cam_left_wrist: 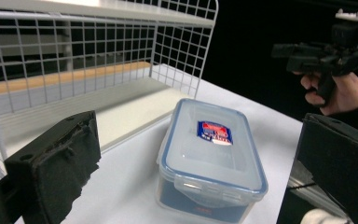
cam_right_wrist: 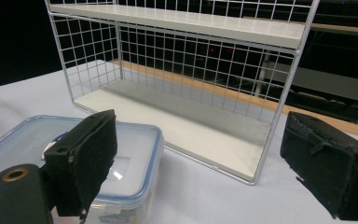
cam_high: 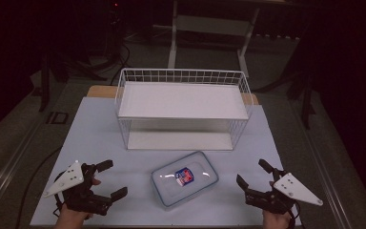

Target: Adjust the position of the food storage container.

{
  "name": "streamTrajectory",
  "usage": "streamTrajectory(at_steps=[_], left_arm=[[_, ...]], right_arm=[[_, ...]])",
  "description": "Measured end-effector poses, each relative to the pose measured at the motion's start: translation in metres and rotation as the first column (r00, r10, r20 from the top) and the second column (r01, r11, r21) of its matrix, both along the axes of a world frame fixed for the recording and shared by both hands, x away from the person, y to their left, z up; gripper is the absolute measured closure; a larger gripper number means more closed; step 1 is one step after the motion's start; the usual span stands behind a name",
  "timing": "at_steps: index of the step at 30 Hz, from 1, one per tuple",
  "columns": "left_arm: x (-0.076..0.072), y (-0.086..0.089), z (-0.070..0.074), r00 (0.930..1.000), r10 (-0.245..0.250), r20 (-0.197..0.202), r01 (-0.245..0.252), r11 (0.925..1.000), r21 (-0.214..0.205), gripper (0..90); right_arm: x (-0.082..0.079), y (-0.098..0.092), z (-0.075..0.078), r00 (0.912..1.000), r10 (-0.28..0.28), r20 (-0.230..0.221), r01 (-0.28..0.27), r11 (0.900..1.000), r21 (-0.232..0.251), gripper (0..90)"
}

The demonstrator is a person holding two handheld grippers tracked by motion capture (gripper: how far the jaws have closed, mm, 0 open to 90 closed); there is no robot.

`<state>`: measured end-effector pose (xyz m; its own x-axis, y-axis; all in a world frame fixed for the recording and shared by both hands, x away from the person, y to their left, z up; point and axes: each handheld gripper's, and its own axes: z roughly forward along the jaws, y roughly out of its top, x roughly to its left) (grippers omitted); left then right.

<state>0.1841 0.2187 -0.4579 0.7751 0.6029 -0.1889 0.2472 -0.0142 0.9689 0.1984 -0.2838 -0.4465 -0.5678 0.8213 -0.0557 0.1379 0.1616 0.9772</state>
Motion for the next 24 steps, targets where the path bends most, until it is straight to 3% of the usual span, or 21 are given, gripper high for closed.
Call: streamTrajectory(at_steps=[9,13,19,24], left_arm=[[-0.004,-0.004,0.009,0.9994,-0.035,0.008,0.035,0.9991,-0.023,0.0],[-0.006,-0.014,0.015,0.9958,-0.091,-0.005,0.091,0.9953,-0.033,0.0],[-0.008,-0.026,0.022,0.9912,-0.132,-0.01,0.132,0.9912,-0.009,3.9],[-0.005,-0.041,0.027,0.982,-0.185,-0.037,0.186,0.9822,0.024,11.2]], right_arm=[[0.0,0.003,0.002,0.9999,-0.001,-0.012,0.001,1.0,0.002,10.5],[-0.001,0.006,0.004,0.9999,0.008,-0.009,-0.008,0.9999,0.011,10.5],[0.0,0.009,0.007,0.9998,-0.017,-0.006,0.017,0.9995,0.027,10.5],[0.0,0.009,0.007,0.9998,-0.011,-0.014,0.011,0.9994,0.034,10.5]])
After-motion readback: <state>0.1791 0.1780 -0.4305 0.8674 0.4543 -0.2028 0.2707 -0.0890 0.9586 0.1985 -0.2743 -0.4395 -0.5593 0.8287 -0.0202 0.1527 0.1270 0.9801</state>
